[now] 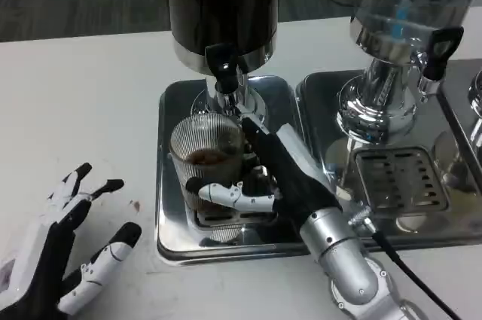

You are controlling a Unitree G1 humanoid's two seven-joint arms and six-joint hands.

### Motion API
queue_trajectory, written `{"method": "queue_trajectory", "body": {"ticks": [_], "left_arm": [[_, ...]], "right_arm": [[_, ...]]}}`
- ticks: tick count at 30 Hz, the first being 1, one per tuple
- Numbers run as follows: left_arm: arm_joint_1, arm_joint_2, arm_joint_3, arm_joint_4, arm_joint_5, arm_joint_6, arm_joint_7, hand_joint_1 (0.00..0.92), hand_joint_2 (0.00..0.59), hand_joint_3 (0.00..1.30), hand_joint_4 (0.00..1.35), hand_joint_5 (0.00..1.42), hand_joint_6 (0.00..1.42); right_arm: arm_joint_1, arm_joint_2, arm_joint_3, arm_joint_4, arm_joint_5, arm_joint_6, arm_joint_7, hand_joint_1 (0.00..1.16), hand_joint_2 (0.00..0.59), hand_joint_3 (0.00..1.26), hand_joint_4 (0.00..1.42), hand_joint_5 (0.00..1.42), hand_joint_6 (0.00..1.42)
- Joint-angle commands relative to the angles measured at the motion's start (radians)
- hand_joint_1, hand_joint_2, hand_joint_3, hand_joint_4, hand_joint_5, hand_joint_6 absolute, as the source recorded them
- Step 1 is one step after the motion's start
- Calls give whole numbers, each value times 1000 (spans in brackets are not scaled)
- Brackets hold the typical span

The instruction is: Grasp the cup under the faucet to collect the drink, then remove the cup.

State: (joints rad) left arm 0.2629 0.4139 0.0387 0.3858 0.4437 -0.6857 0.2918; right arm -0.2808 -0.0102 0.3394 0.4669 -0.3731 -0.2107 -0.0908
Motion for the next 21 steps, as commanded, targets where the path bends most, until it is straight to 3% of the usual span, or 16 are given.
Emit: {"method": "queue_trajectory", "body": {"ticks": [1, 16, 21], "left_arm": [[5, 0, 1, -6, 4, 5, 10, 0, 177, 284, 0, 0, 0], [5, -2, -1, -6, -1, 6, 5, 0, 178, 289, 0, 0, 0], [4, -2, -1, -3, 2, 6, 7, 0, 177, 289, 0, 0, 0]], "right_arm": [[12, 1, 8, 21, -12, -7, -10, 860, 170, 135, 292, 474, 687], [25, 13, -2, 26, -16, -47, -61, 890, 186, 263, 395, 617, 914], [24, 14, -3, 53, -31, -121, -117, 938, 185, 324, 455, 697, 1060]]}}
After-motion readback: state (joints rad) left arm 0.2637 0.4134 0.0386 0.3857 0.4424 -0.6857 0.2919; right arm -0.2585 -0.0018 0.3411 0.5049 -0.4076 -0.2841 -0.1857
